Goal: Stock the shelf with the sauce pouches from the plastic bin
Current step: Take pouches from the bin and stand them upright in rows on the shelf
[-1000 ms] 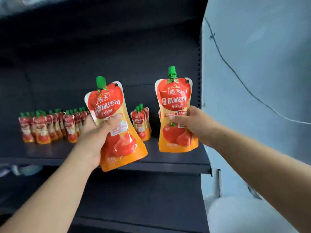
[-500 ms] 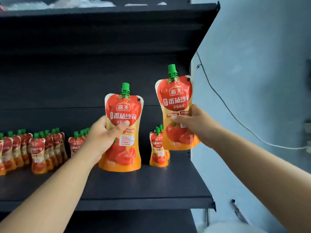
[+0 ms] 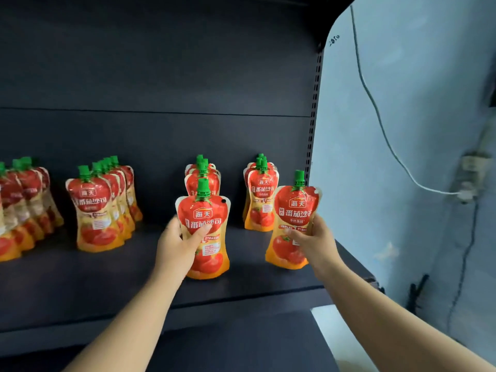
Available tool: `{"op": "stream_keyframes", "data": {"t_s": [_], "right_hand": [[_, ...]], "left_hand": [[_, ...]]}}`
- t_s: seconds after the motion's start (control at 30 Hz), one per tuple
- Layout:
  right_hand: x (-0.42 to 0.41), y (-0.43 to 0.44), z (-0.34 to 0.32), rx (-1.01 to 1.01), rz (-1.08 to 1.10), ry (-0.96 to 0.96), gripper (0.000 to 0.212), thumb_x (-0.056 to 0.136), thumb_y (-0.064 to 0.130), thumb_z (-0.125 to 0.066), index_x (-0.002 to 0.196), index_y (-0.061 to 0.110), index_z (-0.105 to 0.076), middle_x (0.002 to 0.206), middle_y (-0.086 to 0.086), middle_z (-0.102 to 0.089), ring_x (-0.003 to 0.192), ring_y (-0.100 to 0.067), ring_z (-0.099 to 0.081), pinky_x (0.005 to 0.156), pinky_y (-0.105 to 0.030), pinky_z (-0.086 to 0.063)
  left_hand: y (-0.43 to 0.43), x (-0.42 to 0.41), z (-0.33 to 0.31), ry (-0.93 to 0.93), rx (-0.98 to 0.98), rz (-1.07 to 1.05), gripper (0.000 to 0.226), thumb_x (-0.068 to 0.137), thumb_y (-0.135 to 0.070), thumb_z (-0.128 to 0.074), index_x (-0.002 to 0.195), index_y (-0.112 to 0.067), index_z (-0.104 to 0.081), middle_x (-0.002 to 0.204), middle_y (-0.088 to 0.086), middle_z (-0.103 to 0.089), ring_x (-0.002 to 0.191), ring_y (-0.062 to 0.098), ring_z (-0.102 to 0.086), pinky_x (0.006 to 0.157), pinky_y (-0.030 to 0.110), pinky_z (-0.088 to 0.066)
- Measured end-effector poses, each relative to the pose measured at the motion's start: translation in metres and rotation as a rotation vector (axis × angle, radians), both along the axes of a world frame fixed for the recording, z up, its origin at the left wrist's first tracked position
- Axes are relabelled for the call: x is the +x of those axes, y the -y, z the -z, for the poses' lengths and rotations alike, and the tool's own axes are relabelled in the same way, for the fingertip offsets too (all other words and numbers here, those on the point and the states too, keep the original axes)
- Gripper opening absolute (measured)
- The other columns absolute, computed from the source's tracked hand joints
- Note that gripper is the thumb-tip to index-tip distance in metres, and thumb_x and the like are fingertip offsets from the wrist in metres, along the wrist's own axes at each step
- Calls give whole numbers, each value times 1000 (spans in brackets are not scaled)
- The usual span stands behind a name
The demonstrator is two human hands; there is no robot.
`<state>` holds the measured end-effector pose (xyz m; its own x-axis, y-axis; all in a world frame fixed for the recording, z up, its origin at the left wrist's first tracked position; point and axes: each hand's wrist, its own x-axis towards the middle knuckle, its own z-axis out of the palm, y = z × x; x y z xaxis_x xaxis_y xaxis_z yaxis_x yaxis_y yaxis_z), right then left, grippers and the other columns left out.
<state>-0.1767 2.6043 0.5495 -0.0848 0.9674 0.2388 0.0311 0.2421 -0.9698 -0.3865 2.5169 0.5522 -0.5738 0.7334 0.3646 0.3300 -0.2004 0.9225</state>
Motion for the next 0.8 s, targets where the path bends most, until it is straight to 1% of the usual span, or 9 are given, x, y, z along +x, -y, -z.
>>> {"op": "stream_keyframes", "data": {"t_s": [0.07, 0.17, 0.23, 0.3, 0.4, 0.5, 0.57, 0.7, 0.8], "right_hand": [[-4, -1, 13, -3, 4, -8, 37, 79, 10, -70, 107, 27, -53, 100, 6, -65, 94, -13, -63, 70, -22, -48], [-17, -1, 28, 47, 78, 86, 63, 75, 13, -74, 128, 21, -41, 120, 2, -58, 111, -17, -57, 87, -31, -50], [-27, 0, 36, 72, 206, 226, 81, 70, 17, -77, 137, 19, -32, 135, -2, -44, 124, -20, -45, 103, -41, -41], [-34, 5, 42, 41, 265, 295, 91, 71, 17, -76, 144, 17, -20, 145, -5, -29, 133, -23, -32, 111, -41, -30], [-37, 3, 44, -5, 242, 269, 87, 77, 12, -71, 145, 17, -16, 146, -8, -22, 131, -27, -33, 108, -40, -33], [-35, -10, 43, -16, 179, 257, 71, 78, 10, -71, 135, 16, -29, 133, -7, -39, 116, -23, -47, 94, -35, -43], [-33, -22, 41, -4, 108, 255, 64, 77, 10, -72, 129, 16, -35, 124, -4, -48, 106, -16, -51, 86, -29, -43], [-36, -48, 40, -5, 11, 283, 67, 77, 12, -73, 130, 17, -33, 122, -1, -51, 112, -20, -53, 91, -34, -46], [-44, -68, 43, 10, 9, 282, 60, 78, 12, -72, 126, 19, -35, 121, -1, -52, 113, -20, -53, 90, -34, -46]], "left_hand": [[-2, -2, 8, 63, 25, 2, 45, 83, -26, -64, 124, -18, -47, 111, -5, -55, 101, 11, -52, 80, 28, -41], [-6, -2, 18, 164, 54, 39, 61, 83, -25, -64, 135, -21, -33, 123, -4, -48, 108, 13, -49, 85, 30, -41], [-10, 0, 29, 87, -4, -18, 81, 76, -22, -72, 140, -20, -24, 134, 1, -40, 116, 16, -46, 93, 36, -42], [-11, 4, 40, -72, -146, -143, 96, 68, -22, -79, 142, -17, -19, 140, 7, -34, 124, 24, -41, 100, 44, -40], [-8, 10, 49, -217, -268, -241, 95, 66, -23, -80, 140, -13, -22, 137, 13, -35, 125, 30, -40, 99, 48, -41], [-12, 11, 49, -192, -257, -213, 80, 71, -16, -77, 134, -9, -28, 132, 14, -37, 120, 28, -44, 94, 41, -42], [-19, 9, 47, -178, -239, -194, 73, 73, -12, -74, 132, -7, -31, 132, 14, -39, 120, 27, -44, 93, 37, -41], [-41, -3, 46, -138, -263, -139, 67, 78, -12, -70, 129, -5, -28, 132, 12, -42, 120, 27, -45, 87, 30, -39], [-63, -13, 45, -132, -309, -111, 64, 80, -13, -68, 127, -5, -26, 132, 12, -40, 120, 26, -45, 86, 28, -37]]}}
